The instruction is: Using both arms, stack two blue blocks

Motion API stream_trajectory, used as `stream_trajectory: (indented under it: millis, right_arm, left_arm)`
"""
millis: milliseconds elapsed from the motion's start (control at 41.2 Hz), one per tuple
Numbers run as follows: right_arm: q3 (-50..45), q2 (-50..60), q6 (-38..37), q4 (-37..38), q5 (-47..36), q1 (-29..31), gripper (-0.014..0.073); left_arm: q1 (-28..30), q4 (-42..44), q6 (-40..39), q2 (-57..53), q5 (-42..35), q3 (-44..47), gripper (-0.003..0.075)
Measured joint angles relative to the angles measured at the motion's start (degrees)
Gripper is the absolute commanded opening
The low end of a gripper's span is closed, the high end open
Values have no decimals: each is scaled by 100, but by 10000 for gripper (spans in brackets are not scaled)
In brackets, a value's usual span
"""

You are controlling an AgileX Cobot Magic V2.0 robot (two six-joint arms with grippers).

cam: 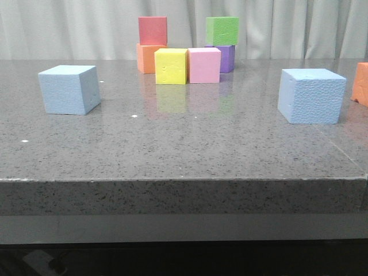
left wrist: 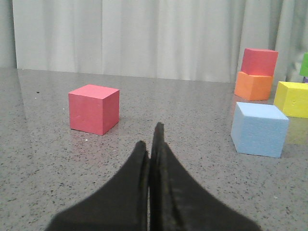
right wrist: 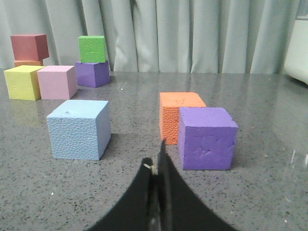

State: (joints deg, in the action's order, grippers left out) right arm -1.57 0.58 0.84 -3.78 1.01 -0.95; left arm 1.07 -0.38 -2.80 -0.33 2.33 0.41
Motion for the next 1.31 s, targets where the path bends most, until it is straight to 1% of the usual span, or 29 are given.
stream_trajectory:
  millis: [413, 655, 777, 874, 947, 1044, 1189, 1311]
  right_arm:
    - [0, 0, 0, 0, -2, 0, -121]
    - [0, 0, 0, 0, -235, 0, -121]
    - [0, 0, 0, 0, -395, 0, -121]
    - [170, 0, 0, 0, -267, 0, -121]
    - [553, 0, 0, 0, -13, 0, -121]
    - [1307, 0, 0, 0, 430, 0, -121]
    - [2388, -539, 0, 0, 1164, 0, -121]
    - [3124, -1257, 0, 0, 1837, 0, -121]
  left_arm:
    - [0, 0, 0, 0, 0, 0, -20]
    - [0, 0, 0, 0, 0, 0, -20]
    - [0, 0, 0, 0, -233, 0, -20]
    - [0, 0, 0, 0, -489, -94, -20]
    - [0, 0, 0, 0, -473, -342, -20]
    - [0, 0, 0, 0, -233, -978, -20]
    - [0, 0, 0, 69, 450, -2117, -20]
    - [0, 0, 0, 479, 1322, -3044, -20]
